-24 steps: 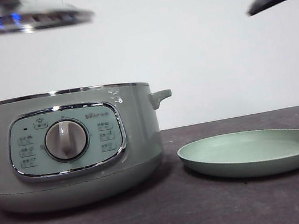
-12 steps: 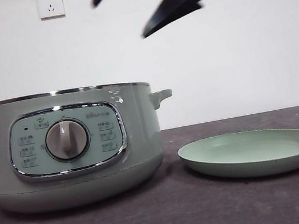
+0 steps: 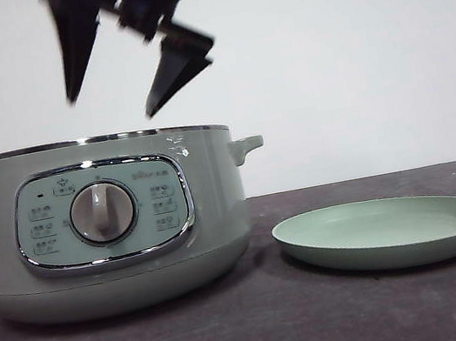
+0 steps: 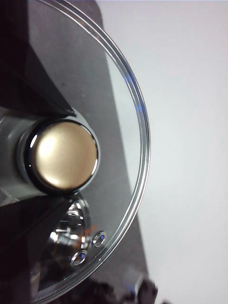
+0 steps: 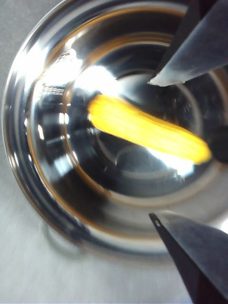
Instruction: Take the corn out from the steamer,put the corn on the plate,close the lid
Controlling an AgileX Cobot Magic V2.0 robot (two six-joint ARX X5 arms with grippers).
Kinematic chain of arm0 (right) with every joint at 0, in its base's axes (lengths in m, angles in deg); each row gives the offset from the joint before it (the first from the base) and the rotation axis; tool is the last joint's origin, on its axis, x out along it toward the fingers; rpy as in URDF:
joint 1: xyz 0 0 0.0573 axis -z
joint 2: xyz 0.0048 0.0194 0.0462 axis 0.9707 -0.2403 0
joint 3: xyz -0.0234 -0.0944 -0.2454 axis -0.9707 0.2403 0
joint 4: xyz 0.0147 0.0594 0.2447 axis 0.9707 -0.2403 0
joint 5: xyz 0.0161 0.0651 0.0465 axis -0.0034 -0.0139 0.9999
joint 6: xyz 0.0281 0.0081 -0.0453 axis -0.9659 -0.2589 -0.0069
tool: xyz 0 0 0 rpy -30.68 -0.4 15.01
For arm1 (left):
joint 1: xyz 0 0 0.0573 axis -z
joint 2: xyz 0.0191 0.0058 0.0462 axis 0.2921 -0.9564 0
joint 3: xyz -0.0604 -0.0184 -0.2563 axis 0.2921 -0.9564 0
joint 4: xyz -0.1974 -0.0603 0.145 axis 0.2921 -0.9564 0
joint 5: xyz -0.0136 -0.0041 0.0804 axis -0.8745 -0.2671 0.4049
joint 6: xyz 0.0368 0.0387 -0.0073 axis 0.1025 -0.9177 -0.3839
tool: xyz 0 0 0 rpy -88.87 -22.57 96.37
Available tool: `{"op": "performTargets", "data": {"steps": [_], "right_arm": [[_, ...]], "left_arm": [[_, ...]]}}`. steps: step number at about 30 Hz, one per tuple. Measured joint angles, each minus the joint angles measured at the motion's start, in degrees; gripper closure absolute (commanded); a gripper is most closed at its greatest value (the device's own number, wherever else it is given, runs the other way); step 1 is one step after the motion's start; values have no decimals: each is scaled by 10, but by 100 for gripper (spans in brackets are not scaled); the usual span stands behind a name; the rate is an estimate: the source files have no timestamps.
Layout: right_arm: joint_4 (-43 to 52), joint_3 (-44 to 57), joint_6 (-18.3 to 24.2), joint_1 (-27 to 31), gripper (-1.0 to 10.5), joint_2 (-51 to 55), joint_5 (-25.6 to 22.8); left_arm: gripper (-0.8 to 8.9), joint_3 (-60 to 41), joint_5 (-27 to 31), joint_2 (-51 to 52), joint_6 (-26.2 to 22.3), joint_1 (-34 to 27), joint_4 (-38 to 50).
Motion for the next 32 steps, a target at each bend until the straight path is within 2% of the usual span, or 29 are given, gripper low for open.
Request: {"op": "performTargets", "data": {"steps": [7,10,13,17,18,25,32], "right_arm": [[-9,-30,28,-24,510,-84,-79],[-7,-30,34,-26,525,-106,-82],[-3,-30,36,-24,655,-124,-82],[4,-30,36,-23,939,-137,-87],[6,-30,36,-23,967,-138,-87],[11,-31,36,-24,959,-125,-95],[-42,-31,36,-14,959,-2,-97]], "left_arm": [[822,0,-3,-4,0,0,-5],[822,0,-3,-4,0,0,-5],[822,0,-3,-2,0,0,-5],[822,0,-3,-2,0,0,-9],[822,0,-3,-2,0,0,-11],[822,0,-3,-2,0,0,-17],[822,0,-3,-9,0,0,-15]]}}
